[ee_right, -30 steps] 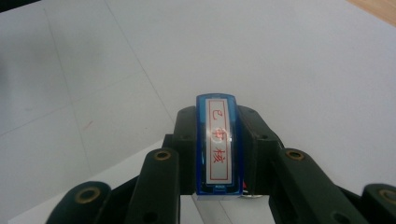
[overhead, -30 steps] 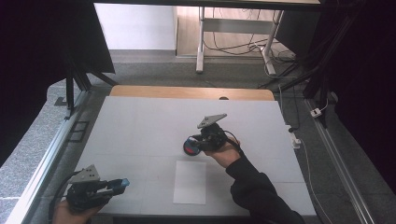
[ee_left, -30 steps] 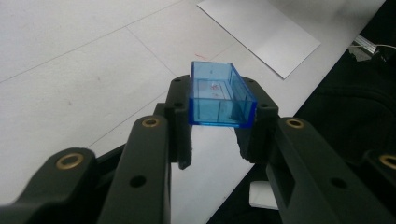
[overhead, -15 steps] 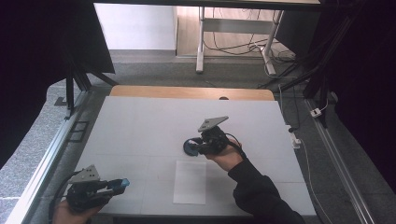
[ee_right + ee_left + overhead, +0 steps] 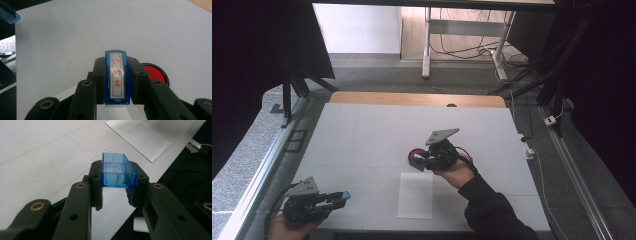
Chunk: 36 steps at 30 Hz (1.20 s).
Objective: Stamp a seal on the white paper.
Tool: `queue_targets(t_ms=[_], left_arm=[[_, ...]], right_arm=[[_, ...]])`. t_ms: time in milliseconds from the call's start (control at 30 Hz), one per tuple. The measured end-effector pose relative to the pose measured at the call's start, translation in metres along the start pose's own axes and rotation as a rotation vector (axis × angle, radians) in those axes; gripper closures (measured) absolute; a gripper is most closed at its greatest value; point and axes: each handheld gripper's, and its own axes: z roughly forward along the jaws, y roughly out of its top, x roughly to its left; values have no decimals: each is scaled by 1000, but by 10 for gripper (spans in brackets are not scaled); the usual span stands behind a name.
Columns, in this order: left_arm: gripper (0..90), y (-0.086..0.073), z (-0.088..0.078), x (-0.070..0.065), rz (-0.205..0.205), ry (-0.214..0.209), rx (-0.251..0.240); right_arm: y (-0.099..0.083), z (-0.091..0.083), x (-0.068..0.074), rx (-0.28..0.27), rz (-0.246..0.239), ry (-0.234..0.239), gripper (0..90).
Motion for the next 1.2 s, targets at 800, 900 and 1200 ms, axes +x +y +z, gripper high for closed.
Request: queue_targets(t_ms=[800,900,1200], left_arm=[[687,0,0,0,1,1,1],[687,0,0,0,1,2,0],[688,0,0,0,-3,2,2]], right_arm=[[-14,-13,24,6,-15,32,711],[-17,-13,27,6,-18,38,711],[-25,-6,35,42,-38,56,711]])
